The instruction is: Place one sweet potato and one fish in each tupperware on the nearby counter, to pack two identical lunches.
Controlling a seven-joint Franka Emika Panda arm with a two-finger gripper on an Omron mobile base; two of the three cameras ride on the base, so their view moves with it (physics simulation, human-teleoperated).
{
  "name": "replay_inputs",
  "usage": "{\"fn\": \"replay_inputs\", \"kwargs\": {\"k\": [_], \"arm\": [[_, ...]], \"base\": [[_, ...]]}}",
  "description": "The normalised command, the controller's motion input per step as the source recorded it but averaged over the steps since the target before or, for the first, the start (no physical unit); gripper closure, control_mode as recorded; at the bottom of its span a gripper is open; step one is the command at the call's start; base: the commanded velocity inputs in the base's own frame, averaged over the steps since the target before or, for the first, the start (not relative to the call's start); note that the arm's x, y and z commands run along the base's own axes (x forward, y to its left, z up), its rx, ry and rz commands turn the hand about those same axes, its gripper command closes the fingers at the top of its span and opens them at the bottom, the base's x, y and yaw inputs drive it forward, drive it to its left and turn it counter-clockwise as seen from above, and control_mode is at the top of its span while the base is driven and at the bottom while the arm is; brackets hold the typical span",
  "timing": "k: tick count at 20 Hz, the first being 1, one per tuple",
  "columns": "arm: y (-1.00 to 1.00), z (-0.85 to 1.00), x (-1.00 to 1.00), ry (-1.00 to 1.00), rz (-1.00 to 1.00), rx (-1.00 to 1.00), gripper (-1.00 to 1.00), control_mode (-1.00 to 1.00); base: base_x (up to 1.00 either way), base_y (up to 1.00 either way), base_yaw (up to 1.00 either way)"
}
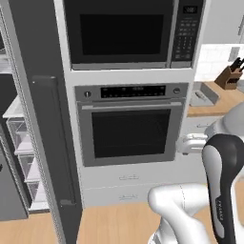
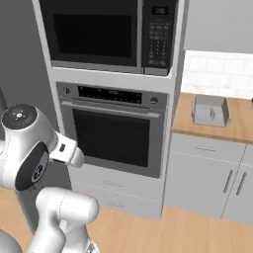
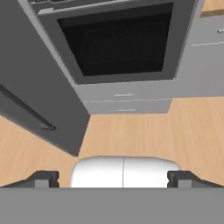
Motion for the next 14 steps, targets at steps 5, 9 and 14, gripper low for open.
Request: {"fn": "replay_inputs", "kwargs": {"k": [5, 9, 14], "arm": [[0.0, 0.0, 0.0, 0.0, 0.0, 0.0, -1.0, 1.0], [0.0, 0.0, 0.0, 0.0, 0.0, 0.0, -1.0, 1.0], [0.0, 0.0, 0.0, 0.0, 0.0, 0.0, -1.0, 1.0]], "base": [[-1.0, 0.94, 0.0], [-1.0, 0.94, 0.0], [-0.46, 1.0, 0.0]]}}
